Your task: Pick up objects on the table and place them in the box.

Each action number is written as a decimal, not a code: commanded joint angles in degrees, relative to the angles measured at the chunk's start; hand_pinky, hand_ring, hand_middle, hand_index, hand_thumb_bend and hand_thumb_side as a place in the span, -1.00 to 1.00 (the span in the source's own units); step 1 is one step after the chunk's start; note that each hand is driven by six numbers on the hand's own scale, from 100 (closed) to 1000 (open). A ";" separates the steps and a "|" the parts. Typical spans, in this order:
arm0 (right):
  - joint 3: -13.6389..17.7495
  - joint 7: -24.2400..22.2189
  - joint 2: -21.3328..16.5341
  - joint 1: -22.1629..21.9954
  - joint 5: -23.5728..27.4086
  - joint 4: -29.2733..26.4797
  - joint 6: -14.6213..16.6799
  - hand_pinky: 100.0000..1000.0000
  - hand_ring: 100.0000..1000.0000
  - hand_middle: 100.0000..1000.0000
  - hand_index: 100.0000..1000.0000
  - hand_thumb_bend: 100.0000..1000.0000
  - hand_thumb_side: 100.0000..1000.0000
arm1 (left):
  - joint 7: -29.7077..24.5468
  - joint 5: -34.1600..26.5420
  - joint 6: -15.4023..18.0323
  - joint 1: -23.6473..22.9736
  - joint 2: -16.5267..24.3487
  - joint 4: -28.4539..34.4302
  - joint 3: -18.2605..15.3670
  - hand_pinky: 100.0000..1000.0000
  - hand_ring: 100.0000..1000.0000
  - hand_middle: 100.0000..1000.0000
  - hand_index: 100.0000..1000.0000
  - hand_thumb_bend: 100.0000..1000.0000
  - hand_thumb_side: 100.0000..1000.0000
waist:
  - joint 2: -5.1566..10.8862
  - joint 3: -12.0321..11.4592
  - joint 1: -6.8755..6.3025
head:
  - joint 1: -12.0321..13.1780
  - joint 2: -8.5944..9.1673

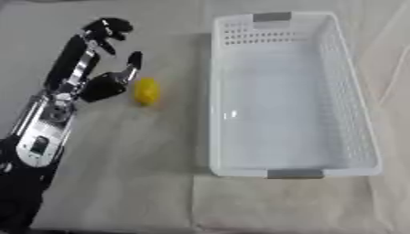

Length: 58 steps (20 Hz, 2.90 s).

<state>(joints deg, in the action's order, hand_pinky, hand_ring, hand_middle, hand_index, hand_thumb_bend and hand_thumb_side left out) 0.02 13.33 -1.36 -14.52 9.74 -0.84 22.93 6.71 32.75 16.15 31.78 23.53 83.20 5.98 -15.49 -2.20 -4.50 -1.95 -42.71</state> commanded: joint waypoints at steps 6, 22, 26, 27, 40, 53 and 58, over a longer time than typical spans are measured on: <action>-0.03 0.44 -0.28 -0.02 -0.55 0.84 -0.18 -0.09 0.15 0.28 0.38 -1.00 0.86 | -1.16 0.17 0.96 0.99 0.08 -2.19 1.76 -0.03 0.39 0.54 0.62 -1.00 0.46 | 0.29 0.27 -0.40 | 0.53 -0.63; 0.03 0.72 -0.65 0.61 -1.16 0.47 -0.31 -0.08 0.16 0.28 0.38 -1.00 0.86 | -3.35 -0.09 2.52 0.52 1.09 -6.18 5.31 -0.03 0.39 0.54 0.62 -1.00 0.50 | -0.43 0.99 -1.17 | 0.61 -1.11; 0.15 0.81 -0.84 0.78 -1.68 0.00 -0.46 -0.08 0.16 0.28 0.38 -1.00 0.86 | -3.65 0.03 2.69 0.58 1.36 -6.91 5.91 -0.02 0.39 0.54 0.62 -1.00 0.53 | -0.66 1.48 -1.43 | 0.62 -0.98; 0.20 0.83 -0.91 0.82 -1.86 -0.17 -0.50 -0.08 0.16 0.28 0.38 -1.00 0.84 | -3.79 0.14 2.82 0.69 1.60 -7.12 6.16 -0.03 0.39 0.54 0.62 -1.00 0.64 | -0.73 1.63 -1.48 | 0.65 -0.93; 1.28 0.97 -1.00 0.97 -4.19 -3.00 -0.86 -0.09 0.15 0.28 0.38 -1.00 0.86 | -2.70 -0.11 3.82 -0.71 5.31 -8.17 6.73 -0.27 0.08 0.26 0.25 -1.00 -0.56 | -1.42 2.39 -1.15 | 0.57 -0.74; 2.44 0.59 -1.27 0.50 -6.20 -5.57 -1.44 -0.09 0.15 0.28 0.38 -1.00 0.86 | -3.69 1.19 2.57 -2.20 6.34 -6.94 5.76 -0.44 -0.08 0.03 0.01 -1.00 -1.00 | -1.29 2.21 -0.70 | 0.67 -0.99; 2.71 0.64 -1.25 0.45 -6.64 -6.01 -1.73 -0.09 0.15 0.28 0.38 -1.00 0.86 | -2.89 2.07 2.03 -2.46 6.41 -5.80 4.73 -1.00 -0.80 -0.67 -0.65 -1.00 -1.00 | -1.34 2.16 -0.75 | 0.66 -1.14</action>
<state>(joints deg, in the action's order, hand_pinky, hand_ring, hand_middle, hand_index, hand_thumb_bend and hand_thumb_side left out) 2.53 13.89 -2.16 -13.12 3.38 -6.99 21.44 3.50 34.44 18.39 29.13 28.15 76.44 11.68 -17.38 0.05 -5.47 -1.91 -44.05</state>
